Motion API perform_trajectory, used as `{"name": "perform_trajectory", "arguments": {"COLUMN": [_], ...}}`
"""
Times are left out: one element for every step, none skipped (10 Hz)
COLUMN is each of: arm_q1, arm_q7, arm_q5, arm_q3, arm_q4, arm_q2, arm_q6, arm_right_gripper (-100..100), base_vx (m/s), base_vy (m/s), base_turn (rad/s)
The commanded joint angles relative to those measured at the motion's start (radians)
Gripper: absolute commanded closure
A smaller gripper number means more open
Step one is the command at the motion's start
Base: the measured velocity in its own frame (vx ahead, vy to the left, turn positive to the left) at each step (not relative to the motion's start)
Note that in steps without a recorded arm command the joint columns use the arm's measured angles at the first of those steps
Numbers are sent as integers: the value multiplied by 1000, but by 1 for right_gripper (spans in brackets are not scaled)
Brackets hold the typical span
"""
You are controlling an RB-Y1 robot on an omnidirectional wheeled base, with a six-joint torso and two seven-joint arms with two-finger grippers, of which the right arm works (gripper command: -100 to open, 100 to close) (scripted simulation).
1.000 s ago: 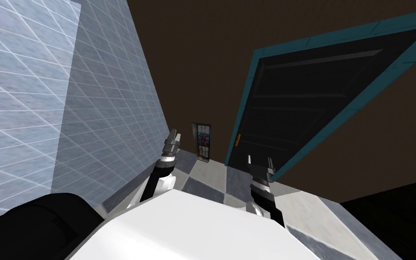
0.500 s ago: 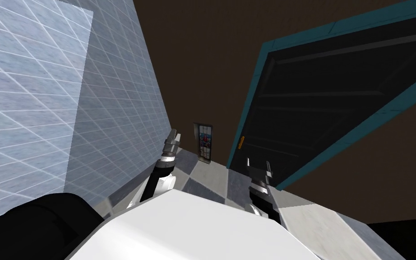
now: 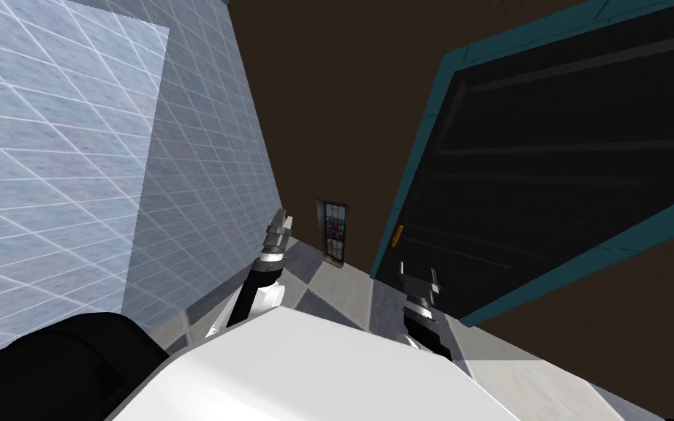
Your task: Pull the door open
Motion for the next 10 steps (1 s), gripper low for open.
{"name": "perform_trajectory", "arguments": {"arm_q1": [-8, -11, -15, -18, -21, -24, -27, -31, -34, -37], "arm_q7": [-25, -40, -55, -69, -84, -98, -112, -127, -141, -154], "arm_q5": [-34, -55, -75, -95, -115, -135, -155, -175, -195, -213], "arm_q3": [8, 14, 19, 24, 29, 35, 40, 45, 50, 55], "arm_q4": [34, 54, 75, 95, 115, 134, 154, 174, 193, 212], "arm_q2": [-6, -10, -14, -18, -22, -26, -30, -34, -38, -42], "arm_q6": [-14, -22, -30, -38, -46, -54, -62, -70, -78, -85], "arm_right_gripper": [-100, -100, -100, -100, -100, -100, -100, -100, -100, -100], "base_vx": [98, 91, 77, 70, 90, 83, 85, 83, 79, 73], "base_vy": [-43, -61, -60, -56, -49, -50, -58, -67, -64, -51], "base_turn": [123, 128, 128, 115, 134, 142, 138, 100, 128, 130]}}
